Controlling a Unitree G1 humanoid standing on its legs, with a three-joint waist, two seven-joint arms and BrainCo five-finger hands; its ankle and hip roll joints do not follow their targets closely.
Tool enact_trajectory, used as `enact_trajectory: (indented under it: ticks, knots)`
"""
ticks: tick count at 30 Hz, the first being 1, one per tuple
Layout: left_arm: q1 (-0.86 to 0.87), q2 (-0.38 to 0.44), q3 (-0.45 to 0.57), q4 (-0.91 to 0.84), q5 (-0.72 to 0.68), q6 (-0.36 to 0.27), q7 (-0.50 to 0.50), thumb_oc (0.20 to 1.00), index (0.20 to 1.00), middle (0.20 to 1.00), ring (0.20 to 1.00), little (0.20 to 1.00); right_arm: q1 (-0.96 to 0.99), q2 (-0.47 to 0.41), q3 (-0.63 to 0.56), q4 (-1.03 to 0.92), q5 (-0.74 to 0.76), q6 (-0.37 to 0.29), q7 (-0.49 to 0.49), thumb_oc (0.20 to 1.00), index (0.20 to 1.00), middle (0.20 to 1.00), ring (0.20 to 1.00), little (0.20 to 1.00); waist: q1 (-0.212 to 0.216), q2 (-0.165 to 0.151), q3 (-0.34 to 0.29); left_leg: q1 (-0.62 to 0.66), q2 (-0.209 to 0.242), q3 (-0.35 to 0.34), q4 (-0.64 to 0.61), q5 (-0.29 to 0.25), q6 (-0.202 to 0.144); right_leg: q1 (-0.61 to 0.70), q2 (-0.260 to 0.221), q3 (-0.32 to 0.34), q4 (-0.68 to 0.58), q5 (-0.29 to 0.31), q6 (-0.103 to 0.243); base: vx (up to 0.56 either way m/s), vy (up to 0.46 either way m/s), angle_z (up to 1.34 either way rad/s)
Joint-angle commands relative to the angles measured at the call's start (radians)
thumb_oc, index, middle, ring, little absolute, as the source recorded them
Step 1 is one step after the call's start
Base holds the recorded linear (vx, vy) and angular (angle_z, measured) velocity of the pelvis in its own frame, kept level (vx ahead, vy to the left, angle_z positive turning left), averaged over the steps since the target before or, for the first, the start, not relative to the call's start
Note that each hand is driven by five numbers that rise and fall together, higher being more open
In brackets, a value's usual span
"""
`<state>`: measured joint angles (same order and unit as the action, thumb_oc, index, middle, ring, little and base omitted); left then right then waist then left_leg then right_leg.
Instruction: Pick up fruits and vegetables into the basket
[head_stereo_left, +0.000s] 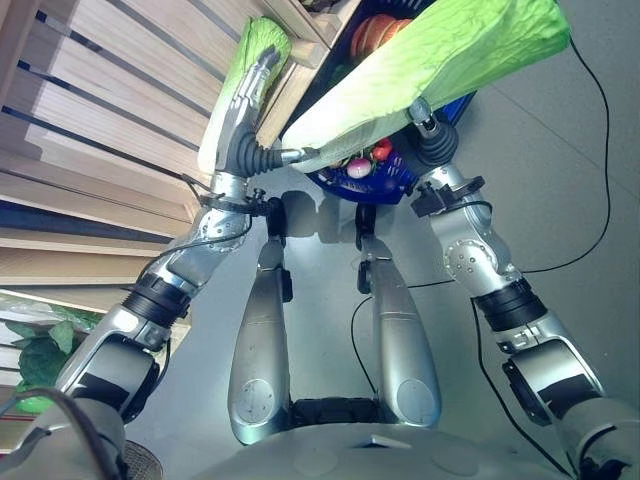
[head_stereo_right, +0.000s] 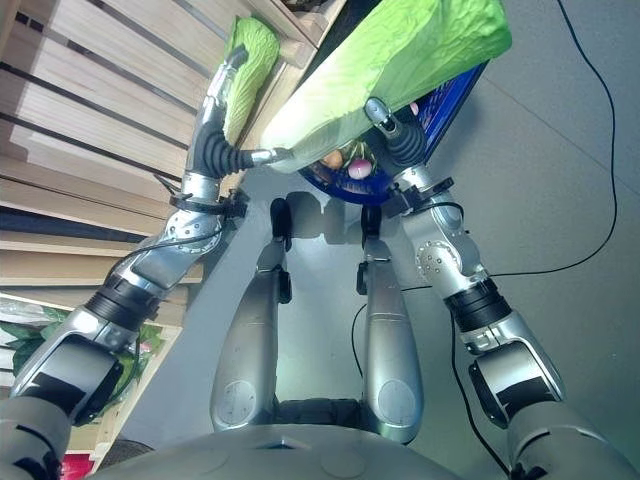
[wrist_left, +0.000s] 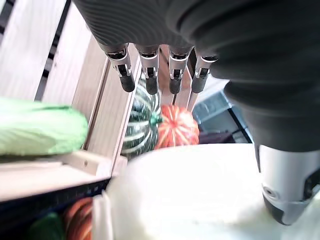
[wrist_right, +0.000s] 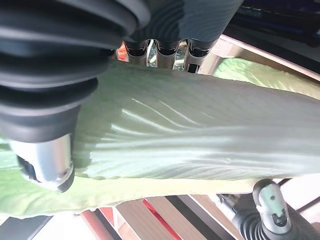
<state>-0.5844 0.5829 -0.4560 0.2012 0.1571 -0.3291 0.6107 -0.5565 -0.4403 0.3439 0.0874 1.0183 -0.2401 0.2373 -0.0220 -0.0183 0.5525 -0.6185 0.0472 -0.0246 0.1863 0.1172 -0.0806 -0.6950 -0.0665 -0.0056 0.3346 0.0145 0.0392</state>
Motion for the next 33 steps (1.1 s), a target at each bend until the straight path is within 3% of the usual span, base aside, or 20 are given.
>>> enact_trajectory:
  ticks: [1,17,26,33]
  knots:
    - [-0.053,0.019,0.17,0.078,-0.013,0.019,0.104,1.0,1.0,1.0,1.0,1.0,0.038,0.011,-0.028,-0.095,-0.021,-0.005,0.056,0.2,0.2,0.2,0.2,0.2,-0.013,-0.021,-0.033,-0.009,-0.077,0.01,0.047,-0.082,0.03,0.049,0.027,-0.055,-0.059,0.011,0.044,0.0,0.036,-0.02]
    - [-0.072,-0.006,0.217,0.259,-0.1,0.055,0.143,1.0,1.0,1.0,1.0,1.0,0.014,0.024,-0.059,-0.062,-0.095,-0.033,0.007,0.2,0.2,0.2,0.2,0.2,-0.024,-0.012,-0.033,-0.004,-0.078,0.01,0.054,-0.087,0.028,0.053,0.035,-0.042,-0.048,-0.004,0.036,0.0,0.007,-0.02]
    - [-0.103,-0.021,0.204,0.384,-0.163,0.07,0.137,1.0,1.0,1.0,1.0,1.0,-0.053,-0.015,-0.035,0.03,-0.302,-0.051,-0.226,0.2,0.2,0.2,0.2,0.2,-0.028,-0.003,-0.033,-0.01,-0.08,0.01,0.061,-0.08,0.027,0.045,0.033,-0.04,-0.045,0.001,0.035,0.0,0.004,-0.01]
    - [-0.159,-0.029,0.178,0.505,-0.199,0.035,0.097,1.0,1.0,1.0,1.0,1.0,-0.204,-0.067,0.003,0.255,-0.406,0.02,-0.378,0.2,0.2,0.2,0.2,0.2,-0.011,0.013,-0.033,-0.013,-0.083,0.009,0.075,-0.087,0.023,0.043,0.025,-0.05,-0.035,-0.007,0.032,0.0,0.0,0.0]
